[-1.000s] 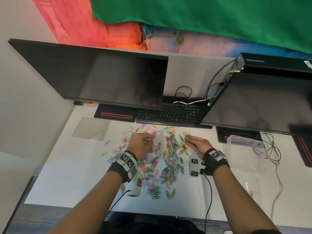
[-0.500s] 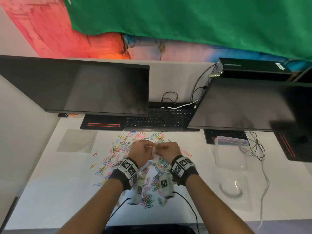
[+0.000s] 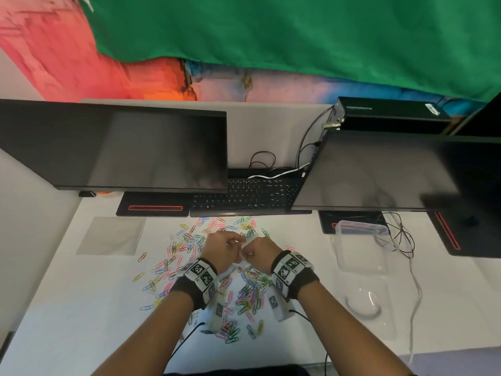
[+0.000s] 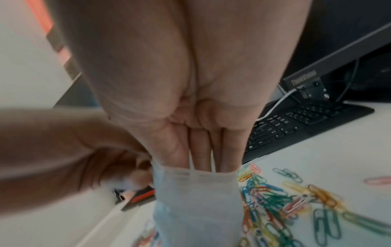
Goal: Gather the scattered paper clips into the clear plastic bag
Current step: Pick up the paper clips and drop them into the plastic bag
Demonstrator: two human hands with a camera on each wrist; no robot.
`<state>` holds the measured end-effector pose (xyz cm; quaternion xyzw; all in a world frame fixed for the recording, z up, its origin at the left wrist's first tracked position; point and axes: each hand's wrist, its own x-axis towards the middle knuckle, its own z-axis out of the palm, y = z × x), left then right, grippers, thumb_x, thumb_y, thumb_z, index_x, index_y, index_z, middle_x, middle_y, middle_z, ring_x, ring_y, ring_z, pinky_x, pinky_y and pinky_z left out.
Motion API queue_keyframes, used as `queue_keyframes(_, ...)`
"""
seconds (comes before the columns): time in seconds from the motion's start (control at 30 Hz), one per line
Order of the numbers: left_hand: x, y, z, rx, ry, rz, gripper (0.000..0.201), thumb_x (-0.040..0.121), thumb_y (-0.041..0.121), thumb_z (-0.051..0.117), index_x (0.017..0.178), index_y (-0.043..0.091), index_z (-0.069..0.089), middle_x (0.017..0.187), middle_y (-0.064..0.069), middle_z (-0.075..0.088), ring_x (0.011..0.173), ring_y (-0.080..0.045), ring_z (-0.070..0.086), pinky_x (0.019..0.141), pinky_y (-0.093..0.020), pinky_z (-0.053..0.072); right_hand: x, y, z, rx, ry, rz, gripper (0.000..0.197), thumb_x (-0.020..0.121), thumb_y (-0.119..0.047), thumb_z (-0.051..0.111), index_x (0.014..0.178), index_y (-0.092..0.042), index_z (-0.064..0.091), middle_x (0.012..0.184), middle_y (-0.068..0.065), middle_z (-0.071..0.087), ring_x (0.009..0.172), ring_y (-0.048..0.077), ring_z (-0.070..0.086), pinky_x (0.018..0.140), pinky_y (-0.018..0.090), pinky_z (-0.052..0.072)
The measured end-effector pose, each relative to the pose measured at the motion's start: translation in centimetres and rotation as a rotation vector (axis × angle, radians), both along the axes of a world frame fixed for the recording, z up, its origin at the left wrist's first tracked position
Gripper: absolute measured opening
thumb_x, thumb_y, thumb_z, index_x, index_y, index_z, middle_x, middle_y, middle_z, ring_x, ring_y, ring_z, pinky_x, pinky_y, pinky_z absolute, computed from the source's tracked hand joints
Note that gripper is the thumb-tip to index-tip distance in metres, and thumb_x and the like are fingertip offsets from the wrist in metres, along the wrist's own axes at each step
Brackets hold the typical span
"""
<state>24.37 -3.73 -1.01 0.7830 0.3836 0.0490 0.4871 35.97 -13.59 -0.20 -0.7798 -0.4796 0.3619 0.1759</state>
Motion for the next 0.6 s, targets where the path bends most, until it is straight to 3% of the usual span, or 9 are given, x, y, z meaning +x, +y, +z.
queue_keyframes(0.07, -0.4, 0.2, 0.0, -0.038, -0.003, 0.031, 0.019, 0.095, 0.005, 0.059, 0.103, 0.011, 0.075, 0.079, -0.008, 0.076, 0.062, -0.018, 0.075, 0.069, -0.039, 0.064, 0.8, -0.3, 0.1, 0.061, 0.069, 0.004, 0.027, 0.094, -0.008, 0.049, 0.092, -0.009, 0.076, 0.090, 0.006, 0.072, 0.069, 0.010, 0.056, 0.065, 0.016, 0.045)
queue_keyframes(0.1, -0.5, 0.5, 0.1, -0.046, -0.003, 0.050, 0.019, 0.095, 0.005, 0.059, 0.103, 0.011, 0.075, 0.080, -0.008, 0.076, 0.063, -0.018, 0.074, 0.068, -0.039, 0.064, 1.5, -0.7, 0.1, 0.129, 0.170, -0.090, 0.026, 0.093, -0.003, 0.050, 0.096, -0.009, 0.076, 0.094, 0.003, 0.073, 0.074, 0.009, 0.062, 0.070, 0.013, 0.050)
queue_keyframes(0.17, -1.0, 1.1, 0.4, -0.052, -0.005, 0.085, 0.019, 0.096, 0.005, 0.058, 0.102, 0.012, 0.074, 0.079, -0.007, 0.076, 0.062, -0.019, 0.074, 0.068, -0.038, 0.064, 3.6, -1.9, -0.6, 0.215, 0.354, -0.380, 0.026, 0.090, 0.003, 0.053, 0.093, -0.009, 0.076, 0.094, 0.006, 0.074, 0.086, 0.020, 0.070, 0.075, 0.022, 0.058)
queue_keyframes(0.23, -1.5, 1.9, 0.7, -0.044, -0.011, 0.124, 0.019, 0.096, 0.005, 0.058, 0.101, 0.012, 0.075, 0.078, -0.008, 0.076, 0.062, -0.021, 0.074, 0.067, -0.037, 0.064, 6.4, -3.3, -2.8, 0.146, 0.188, -0.582, 0.021, 0.085, -0.003, 0.065, 0.103, -0.013, 0.071, 0.100, 0.005, 0.069, 0.098, 0.028, 0.067, 0.078, 0.026, 0.056)
queue_keyframes(0.3, -2.2, 2.5, 0.8, -0.036, -0.022, 0.165, 0.019, 0.095, 0.005, 0.060, 0.099, 0.014, 0.075, 0.076, -0.008, 0.075, 0.062, -0.024, 0.074, 0.066, -0.040, 0.064, 8.4, -5.1, -5.6, -0.183, -0.080, -0.520, 0.062, 0.072, -0.026, 0.081, 0.128, -0.020, 0.055, 0.122, 0.009, 0.054, 0.115, 0.029, 0.057, 0.093, 0.030, 0.048)
queue_keyframes(0.37, -2.8, 3.1, 0.7, -0.047, -0.032, 0.198, 0.018, 0.094, 0.005, 0.061, 0.097, 0.016, 0.075, 0.074, -0.009, 0.075, 0.061, -0.026, 0.073, 0.065, -0.044, 0.064, 8.7, -5.8, -7.9, -0.346, -0.119, -0.420, 0.095, 0.059, -0.040, 0.087, 0.140, -0.022, 0.040, 0.135, 0.011, 0.039, 0.123, 0.029, 0.047, 0.102, 0.033, 0.043)
queue_keyframes(0.5, -3.3, 3.4, 1.0, -0.079, -0.027, 0.222, 0.017, 0.095, 0.004, 0.060, 0.099, 0.013, 0.074, 0.075, -0.013, 0.075, 0.063, -0.027, 0.073, 0.069, -0.043, 0.064, 7.2, -4.7, -9.6, -0.172, -0.087, -0.341, 0.096, 0.052, -0.033, 0.091, 0.137, -0.019, 0.046, 0.124, 0.006, 0.041, 0.107, 0.019, 0.051, 0.087, 0.020, 0.044)
queue_keyframes(0.6, -3.4, 3.4, 1.3, -0.086, -0.023, 0.223, 0.016, 0.096, 0.006, 0.060, 0.100, 0.014, 0.074, 0.075, -0.013, 0.075, 0.067, -0.030, 0.074, 0.070, -0.041, 0.064, 6.3, -2.5, -9.7, -0.137, -0.127, -0.260, 0.093, 0.059, -0.029, 0.088, 0.139, -0.018, 0.044, 0.129, 0.007, 0.037, 0.110, 0.021, 0.051, 0.089, 0.018, 0.042)
